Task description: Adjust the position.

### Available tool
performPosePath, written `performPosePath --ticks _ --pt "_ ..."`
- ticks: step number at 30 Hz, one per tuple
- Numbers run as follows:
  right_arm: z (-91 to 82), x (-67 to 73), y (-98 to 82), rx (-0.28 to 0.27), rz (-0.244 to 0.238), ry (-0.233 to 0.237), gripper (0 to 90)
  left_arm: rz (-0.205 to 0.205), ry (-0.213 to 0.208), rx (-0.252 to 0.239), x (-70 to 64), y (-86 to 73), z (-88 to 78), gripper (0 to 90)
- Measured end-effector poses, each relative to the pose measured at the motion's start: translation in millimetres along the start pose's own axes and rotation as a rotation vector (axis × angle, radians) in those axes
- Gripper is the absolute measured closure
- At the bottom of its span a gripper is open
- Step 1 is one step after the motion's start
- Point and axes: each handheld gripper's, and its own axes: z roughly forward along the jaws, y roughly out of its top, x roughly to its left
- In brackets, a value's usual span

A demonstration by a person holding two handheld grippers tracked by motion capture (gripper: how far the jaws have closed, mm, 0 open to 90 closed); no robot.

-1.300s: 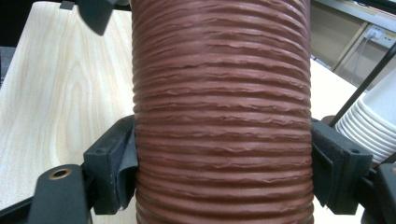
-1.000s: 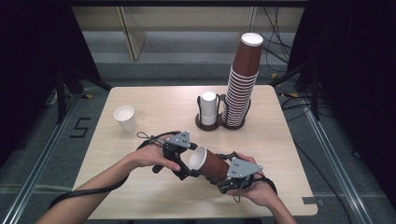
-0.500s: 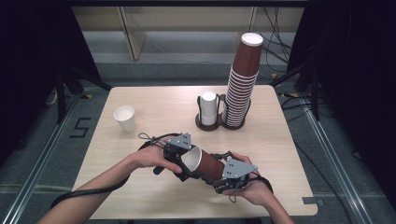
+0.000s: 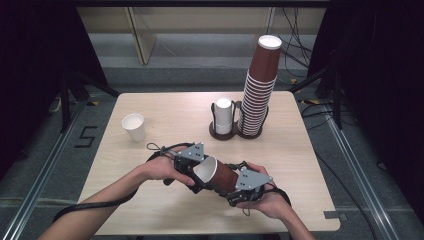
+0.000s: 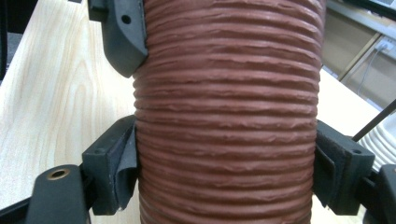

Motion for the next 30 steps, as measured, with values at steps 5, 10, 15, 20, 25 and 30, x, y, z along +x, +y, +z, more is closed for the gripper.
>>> performPosePath --ticks 5,10,15,20,25,30 --pt "2.3 0.4 1.9 0.025 0.019 -0.007 19.2 0.065 0.035 0.028 -2.8 3.5 1.5 10.5" --pt "4.1 0.8 -1.8 0.086 0.042 -0.009 8.2 0.167 0.075 0.142 -13.2 13.5 0.4 10.4" --pt "3.7 2.1 -5.8 0.120 0.072 0.002 1.3 0.237 0.104 0.200 -15.3 22.5 -1.1 10.3" --pt "-0.3 4.3 -10.4 0.158 0.119 0.012 0.6 0.260 0.114 0.229 -14.9 24.7 -3.2 10.2" --pt "-7.5 -0.5 -18.0 0.162 0.109 0.011 0.6 0.285 0.137 0.283 -12.9 24.9 -6.8 10.2" --pt "-18.3 -4.4 -22.5 0.135 0.148 -0.028 1.9 0.327 0.150 0.368 -9.1 28.6 -11.5 10.2"
